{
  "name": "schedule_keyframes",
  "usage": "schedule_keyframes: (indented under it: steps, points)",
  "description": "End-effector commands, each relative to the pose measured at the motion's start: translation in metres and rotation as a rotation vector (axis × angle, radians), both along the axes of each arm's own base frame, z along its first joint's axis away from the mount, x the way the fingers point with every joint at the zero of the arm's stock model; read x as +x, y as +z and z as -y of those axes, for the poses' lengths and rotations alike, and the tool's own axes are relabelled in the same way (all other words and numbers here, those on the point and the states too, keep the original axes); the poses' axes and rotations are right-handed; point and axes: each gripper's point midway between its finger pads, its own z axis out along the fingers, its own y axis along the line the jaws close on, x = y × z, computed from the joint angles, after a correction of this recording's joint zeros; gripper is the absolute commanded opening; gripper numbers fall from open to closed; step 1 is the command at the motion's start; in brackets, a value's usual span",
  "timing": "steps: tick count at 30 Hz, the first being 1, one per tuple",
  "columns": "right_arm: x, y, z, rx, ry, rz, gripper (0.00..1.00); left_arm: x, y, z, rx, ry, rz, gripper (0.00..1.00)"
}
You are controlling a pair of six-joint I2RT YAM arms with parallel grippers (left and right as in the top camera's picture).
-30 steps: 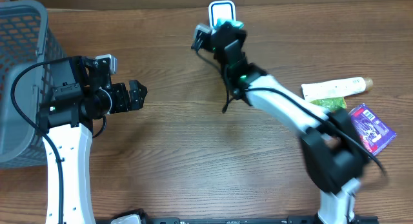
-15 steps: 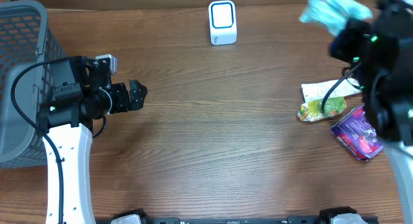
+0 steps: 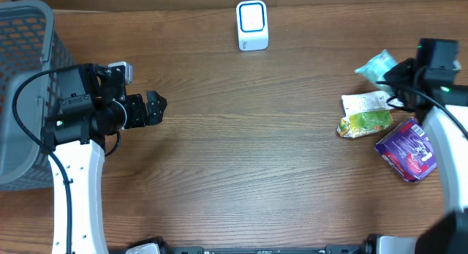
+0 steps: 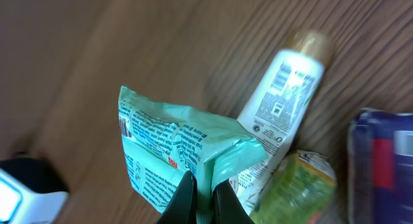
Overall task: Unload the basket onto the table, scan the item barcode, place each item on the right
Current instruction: 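Carry the teal packet right and drop it above the white tube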
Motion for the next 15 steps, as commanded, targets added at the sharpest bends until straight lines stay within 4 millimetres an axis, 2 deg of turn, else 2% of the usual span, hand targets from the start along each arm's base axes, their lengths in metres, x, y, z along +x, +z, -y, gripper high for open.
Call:
schedule_keyframes:
  steps: [1, 5, 8, 9, 10, 11, 12, 13, 15]
  points:
    - [0.003, -0.045, -0.006, 0.058, 0.002, -0.086, 0.04, 0.002, 0.007, 0.003, 0.0, -0.018, 0.022, 1.0]
    - [0.003, -0.074, -0.006, 0.067, 0.0, -0.161, 0.04, 0.002, 0.007, 0.003, -0.001, -0.017, 0.022, 1.0]
    - [0.002, -0.082, -0.003, 0.056, 0.001, -0.182, 0.04, 0.002, 0.007, 0.003, 0.0, -0.018, 0.022, 1.0]
    - [0.002, -0.081, -0.003, 0.045, 0.017, -0.183, 0.08, 0.002, 0.007, 0.003, 0.0, -0.017, 0.022, 1.0]
    - [0.002, -0.08, -0.003, 0.033, 0.039, -0.185, 0.16, 0.002, 0.007, 0.003, -0.001, -0.017, 0.022, 1.0]
    - [0.001, -0.08, -0.003, 0.027, 0.054, -0.189, 0.29, 0.002, 0.007, 0.003, -0.001, -0.017, 0.022, 1.0]
    - [-0.003, -0.079, -0.004, 0.021, 0.069, -0.202, 0.68, 0.002, 0.007, 0.003, 0.0, -0.018, 0.022, 1.0]
    - [-0.005, -0.077, -0.004, 0.022, 0.069, -0.208, 0.74, 0.002, 0.007, 0.003, -0.001, -0.017, 0.022, 1.0]
    - [-0.009, -0.071, -0.005, 0.022, 0.07, -0.207, 0.78, 0.002, 0.007, 0.003, -0.001, -0.017, 0.022, 1.0]
